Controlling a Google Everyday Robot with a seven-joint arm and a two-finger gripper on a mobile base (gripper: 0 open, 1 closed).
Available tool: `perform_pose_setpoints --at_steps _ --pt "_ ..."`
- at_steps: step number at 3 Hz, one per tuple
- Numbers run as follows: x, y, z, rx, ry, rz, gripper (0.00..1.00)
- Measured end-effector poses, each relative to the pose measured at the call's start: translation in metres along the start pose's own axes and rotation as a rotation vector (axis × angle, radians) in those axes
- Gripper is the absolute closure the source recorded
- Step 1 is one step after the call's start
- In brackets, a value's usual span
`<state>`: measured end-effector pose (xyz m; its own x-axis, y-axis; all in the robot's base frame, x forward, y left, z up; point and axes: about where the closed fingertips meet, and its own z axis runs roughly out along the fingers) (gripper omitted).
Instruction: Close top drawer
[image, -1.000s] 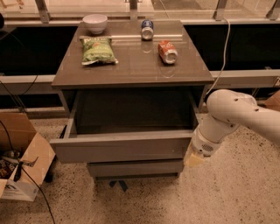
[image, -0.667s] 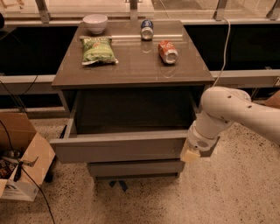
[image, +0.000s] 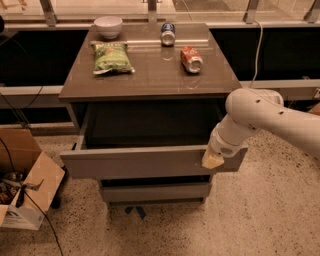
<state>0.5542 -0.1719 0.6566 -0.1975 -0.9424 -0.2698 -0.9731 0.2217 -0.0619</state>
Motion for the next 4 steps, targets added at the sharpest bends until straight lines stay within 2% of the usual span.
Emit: perform_pose_setpoints --at_steps 1,2,3,4 --pt "-0.006 -0.018 -0.003 0.042 -0.013 -0.015 1.00" --pt "-0.014 -0.049 -0.005 0.091 -0.034 -0.029 1.00" --pt "-0.014 -0.049 -0.005 0.091 -0.034 -0.029 1.00" --pt "-0.018 -0.089 0.002 0.106 -0.054 -0.030 1.00"
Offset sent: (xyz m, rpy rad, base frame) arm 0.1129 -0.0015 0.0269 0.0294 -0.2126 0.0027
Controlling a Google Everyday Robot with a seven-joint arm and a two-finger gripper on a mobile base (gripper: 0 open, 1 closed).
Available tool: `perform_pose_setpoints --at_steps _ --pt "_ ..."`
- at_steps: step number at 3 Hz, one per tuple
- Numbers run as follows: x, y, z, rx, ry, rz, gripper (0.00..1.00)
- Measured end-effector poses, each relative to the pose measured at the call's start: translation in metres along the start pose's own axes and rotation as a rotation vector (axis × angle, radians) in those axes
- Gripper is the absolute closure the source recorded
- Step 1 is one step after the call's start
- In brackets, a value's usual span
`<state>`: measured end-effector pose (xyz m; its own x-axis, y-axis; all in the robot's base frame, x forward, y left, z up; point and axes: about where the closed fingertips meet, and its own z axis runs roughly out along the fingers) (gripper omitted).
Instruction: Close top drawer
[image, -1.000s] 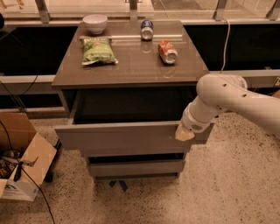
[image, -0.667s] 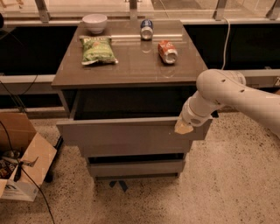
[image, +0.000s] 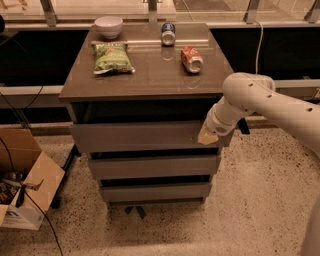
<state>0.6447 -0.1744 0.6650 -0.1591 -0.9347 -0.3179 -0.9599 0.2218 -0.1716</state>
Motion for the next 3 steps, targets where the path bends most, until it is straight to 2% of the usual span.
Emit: perform_pose_setpoints --at_steps 1,2,3 --pt "0.000 0.000 0.000 0.000 0.000 0.000 1.00" --pt "-0.001 -0.003 0.010 0.034 0.008 0.004 1.00" --pt "-0.009 -0.031 0.030 0.089 -0.017 -0.012 0.96"
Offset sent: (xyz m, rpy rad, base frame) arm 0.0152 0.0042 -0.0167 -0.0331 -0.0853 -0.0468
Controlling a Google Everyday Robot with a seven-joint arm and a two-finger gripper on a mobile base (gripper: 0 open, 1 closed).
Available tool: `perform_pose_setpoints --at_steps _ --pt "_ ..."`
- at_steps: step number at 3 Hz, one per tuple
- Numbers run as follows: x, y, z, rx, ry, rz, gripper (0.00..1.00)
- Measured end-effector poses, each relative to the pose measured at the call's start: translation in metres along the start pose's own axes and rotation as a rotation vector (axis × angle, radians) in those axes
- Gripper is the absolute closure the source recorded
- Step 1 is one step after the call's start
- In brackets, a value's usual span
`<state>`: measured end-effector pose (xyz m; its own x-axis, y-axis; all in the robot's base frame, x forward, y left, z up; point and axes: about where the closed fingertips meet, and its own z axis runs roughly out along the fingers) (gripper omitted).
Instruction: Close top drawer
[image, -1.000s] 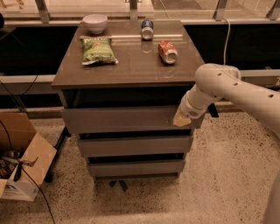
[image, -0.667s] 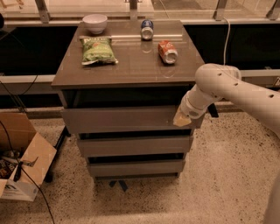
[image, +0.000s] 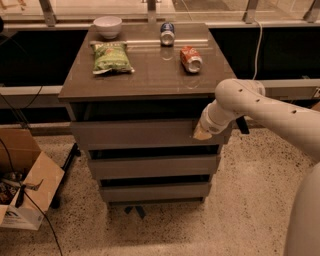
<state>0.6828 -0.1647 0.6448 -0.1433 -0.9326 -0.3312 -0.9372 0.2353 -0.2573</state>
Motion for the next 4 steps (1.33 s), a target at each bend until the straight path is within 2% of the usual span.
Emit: perform_pose_setpoints --at_steps 2,3,4 --pt "-0.0003 0.0014 0.0024 -0.004 0.000 -0.001 0.50" --pt "-0.0006 0.0033 0.0056 -0.010 0.000 -0.002 0.19" --pt "-0.0008 0.0044 0.0074 -0.014 0.001 -0.002 0.00"
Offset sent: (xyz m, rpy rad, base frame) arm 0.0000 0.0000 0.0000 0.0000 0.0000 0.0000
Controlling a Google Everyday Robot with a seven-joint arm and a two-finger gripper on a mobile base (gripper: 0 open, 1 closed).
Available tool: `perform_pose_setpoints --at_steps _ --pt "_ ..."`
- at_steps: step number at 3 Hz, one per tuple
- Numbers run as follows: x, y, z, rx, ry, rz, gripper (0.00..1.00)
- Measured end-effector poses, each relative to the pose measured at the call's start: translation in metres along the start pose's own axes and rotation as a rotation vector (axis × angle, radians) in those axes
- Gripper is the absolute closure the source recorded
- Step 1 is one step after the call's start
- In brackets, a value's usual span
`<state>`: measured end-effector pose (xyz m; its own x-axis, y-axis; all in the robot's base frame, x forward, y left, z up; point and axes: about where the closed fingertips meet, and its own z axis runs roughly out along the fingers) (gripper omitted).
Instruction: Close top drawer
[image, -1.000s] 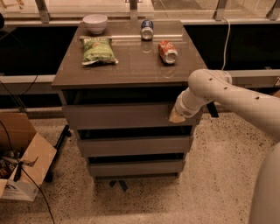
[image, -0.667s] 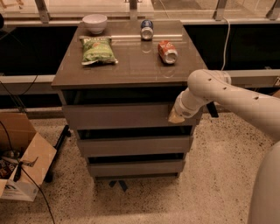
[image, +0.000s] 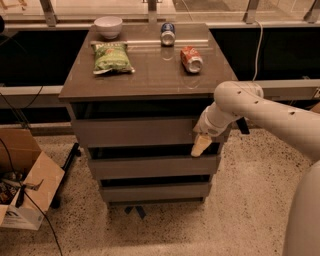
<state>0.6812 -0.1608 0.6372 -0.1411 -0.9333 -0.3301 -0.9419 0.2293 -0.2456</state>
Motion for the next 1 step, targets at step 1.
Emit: perform_pose_setpoints --at_steps 1 --pt "0.0000 0.0001 0.0002 0.000 0.000 0.000 0.00"
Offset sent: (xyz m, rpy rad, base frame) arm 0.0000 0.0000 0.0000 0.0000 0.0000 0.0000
